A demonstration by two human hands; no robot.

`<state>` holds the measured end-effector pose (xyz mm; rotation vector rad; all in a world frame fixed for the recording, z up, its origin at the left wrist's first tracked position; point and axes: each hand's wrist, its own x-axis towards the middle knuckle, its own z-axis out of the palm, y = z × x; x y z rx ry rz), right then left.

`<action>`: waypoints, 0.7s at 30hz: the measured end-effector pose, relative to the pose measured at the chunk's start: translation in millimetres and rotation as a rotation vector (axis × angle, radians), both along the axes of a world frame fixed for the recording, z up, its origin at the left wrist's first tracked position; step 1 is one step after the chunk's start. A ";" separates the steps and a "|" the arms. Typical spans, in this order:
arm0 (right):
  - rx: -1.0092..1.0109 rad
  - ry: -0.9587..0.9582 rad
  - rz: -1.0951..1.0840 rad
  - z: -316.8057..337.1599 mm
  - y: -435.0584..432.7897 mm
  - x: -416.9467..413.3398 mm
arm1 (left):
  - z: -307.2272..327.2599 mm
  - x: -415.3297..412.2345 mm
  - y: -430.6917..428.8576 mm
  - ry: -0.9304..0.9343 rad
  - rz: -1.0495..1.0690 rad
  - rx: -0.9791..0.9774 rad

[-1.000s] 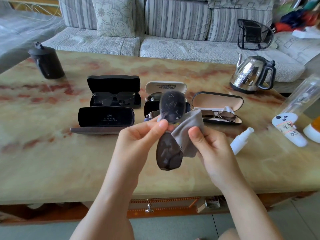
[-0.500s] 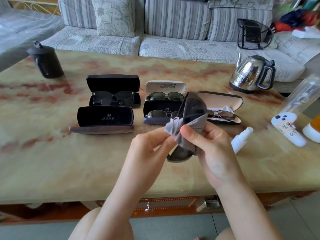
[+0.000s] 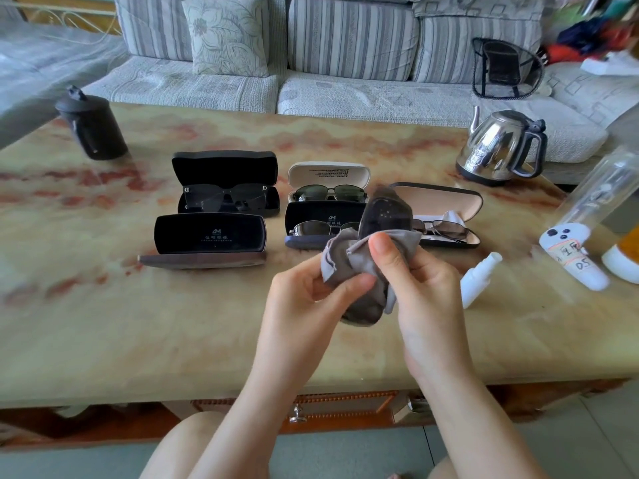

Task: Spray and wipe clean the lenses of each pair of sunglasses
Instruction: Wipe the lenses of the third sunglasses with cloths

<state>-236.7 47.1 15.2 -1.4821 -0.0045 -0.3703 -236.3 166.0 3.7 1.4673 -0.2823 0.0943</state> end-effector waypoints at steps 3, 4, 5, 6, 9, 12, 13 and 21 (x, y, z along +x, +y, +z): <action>-0.072 -0.018 -0.017 -3.9 0.2 0.3 | 0.1 -2.0 -1.2 0.027 0.016 -0.051; -0.081 -0.018 0.005 -4.0 -0.4 0.7 | 0.1 -2.6 -1.6 0.020 0.036 -0.055; -0.061 -0.011 0.043 -3.2 -1.2 0.8 | 0.6 -2.7 -2.1 0.013 0.057 -0.058; -0.011 0.006 0.097 -1.1 -2.0 -0.1 | 0.4 -2.5 -2.1 0.007 0.076 -0.060; 0.097 0.053 0.190 3.1 -3.6 -2.2 | 0.3 -2.0 -1.7 0.025 0.083 -0.062; 0.142 0.102 0.171 1.7 -6.0 -0.4 | -0.7 -1.4 -0.8 0.055 0.073 -0.059; 0.143 0.119 0.159 1.8 -6.9 0.4 | -0.9 -1.2 -0.6 0.062 0.073 -0.060; 0.236 0.180 0.075 3.2 -4.9 3.4 | -2.8 -6.1 -4.2 0.035 0.067 -0.018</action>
